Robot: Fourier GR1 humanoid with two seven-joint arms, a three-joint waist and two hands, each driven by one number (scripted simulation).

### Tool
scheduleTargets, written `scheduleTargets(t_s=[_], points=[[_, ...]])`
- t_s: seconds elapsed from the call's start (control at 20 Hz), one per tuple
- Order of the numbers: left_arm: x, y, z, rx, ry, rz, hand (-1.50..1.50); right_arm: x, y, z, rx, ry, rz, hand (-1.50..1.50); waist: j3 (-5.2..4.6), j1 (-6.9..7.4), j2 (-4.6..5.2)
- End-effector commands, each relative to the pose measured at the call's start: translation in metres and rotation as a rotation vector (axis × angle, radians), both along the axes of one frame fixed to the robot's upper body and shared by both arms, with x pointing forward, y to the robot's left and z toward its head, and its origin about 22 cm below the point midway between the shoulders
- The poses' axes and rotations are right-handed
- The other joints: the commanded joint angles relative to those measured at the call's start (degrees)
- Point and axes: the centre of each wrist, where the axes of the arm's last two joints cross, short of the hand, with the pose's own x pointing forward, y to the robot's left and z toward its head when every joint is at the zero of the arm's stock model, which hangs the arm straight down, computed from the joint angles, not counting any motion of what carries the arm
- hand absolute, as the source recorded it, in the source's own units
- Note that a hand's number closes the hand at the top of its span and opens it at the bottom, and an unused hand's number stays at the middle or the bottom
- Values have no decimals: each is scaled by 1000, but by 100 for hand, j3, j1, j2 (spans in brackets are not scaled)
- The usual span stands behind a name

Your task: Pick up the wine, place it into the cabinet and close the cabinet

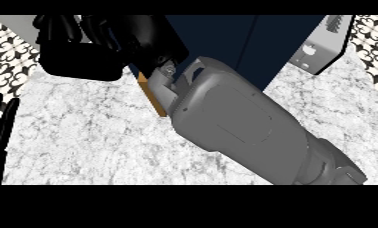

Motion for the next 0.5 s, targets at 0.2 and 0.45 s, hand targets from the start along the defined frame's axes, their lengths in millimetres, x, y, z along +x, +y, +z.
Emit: scheduleTargets(t_s=[0.2,0.45], points=[[-4,-5,-5,2,5,-1,-150,60,-22,-12,-8,35,-55,150,4,13,10],[8,2,11,30,3,-3,-150,72,-32,-30,-15,7,-82,150,8,-2,16]])
